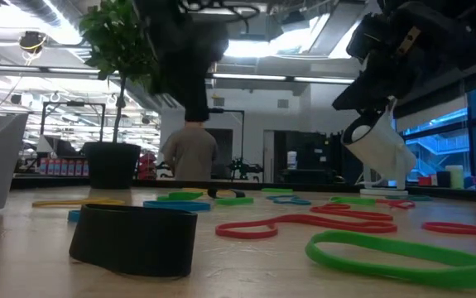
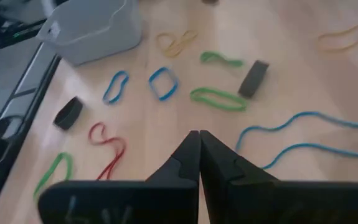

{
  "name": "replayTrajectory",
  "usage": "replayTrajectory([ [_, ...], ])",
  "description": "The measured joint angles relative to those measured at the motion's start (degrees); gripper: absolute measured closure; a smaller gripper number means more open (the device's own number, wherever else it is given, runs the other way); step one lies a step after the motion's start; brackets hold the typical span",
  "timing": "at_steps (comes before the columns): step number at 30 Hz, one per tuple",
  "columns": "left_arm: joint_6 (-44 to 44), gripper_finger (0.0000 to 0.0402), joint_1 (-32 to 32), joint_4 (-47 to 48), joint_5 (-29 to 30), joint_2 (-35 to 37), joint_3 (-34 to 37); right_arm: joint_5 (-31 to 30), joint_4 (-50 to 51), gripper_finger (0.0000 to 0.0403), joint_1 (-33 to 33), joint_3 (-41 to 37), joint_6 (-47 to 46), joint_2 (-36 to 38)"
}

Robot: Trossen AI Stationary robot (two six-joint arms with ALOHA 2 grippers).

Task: Pick and place rubber bands into bin
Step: Put the yellow rubber band into the bin

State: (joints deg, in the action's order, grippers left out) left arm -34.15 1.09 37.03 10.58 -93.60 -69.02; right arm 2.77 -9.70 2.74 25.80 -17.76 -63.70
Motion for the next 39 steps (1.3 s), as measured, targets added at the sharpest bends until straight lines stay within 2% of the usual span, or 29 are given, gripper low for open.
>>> replayTrajectory([
  [5, 4.38, 0.0400, -5.46, -5.05, 3.18, 0.02, 1.71, -5.46, -0.80, 0.0395, 0.00, 0.00, -0.35, 0.00],
  [10, 11.31, 0.0386, -12.24, -7.26, 1.80, 0.02, 1.78, -9.77, -0.84, 0.0395, 0.00, 0.00, -6.84, 0.00],
  [14, 15.77, 0.0359, -17.02, -9.68, -0.39, -0.68, 1.78, -10.83, -0.82, 0.0395, 0.00, 0.00, -11.55, 0.00],
  [19, 18.81, 0.0306, -21.04, -14.50, -2.63, -3.19, 1.78, -12.36, -0.77, 0.0395, 0.00, 0.00, -15.73, 0.00],
  [23, 18.46, 0.0270, -22.67, -20.60, 0.06, -6.72, 1.78, -13.01, -0.69, 0.0395, 0.00, 0.00, -16.72, 0.00],
  [27, 18.70, 0.0258, -23.21, -25.82, 0.34, -11.04, 1.77, -13.01, -0.66, 0.0395, 0.00, 0.00, -18.20, 0.00],
  [35, 9.75, 0.0269, -23.42, -26.79, 6.28, -19.31, 1.78, -13.00, -0.40, 0.0395, 0.00, 0.00, -19.73, 0.00],
  [39, 3.79, 0.0288, -23.79, -24.20, 5.65, -21.20, 1.56, -12.99, -0.19, 0.0395, 0.02, 0.00, -19.64, 0.00],
])
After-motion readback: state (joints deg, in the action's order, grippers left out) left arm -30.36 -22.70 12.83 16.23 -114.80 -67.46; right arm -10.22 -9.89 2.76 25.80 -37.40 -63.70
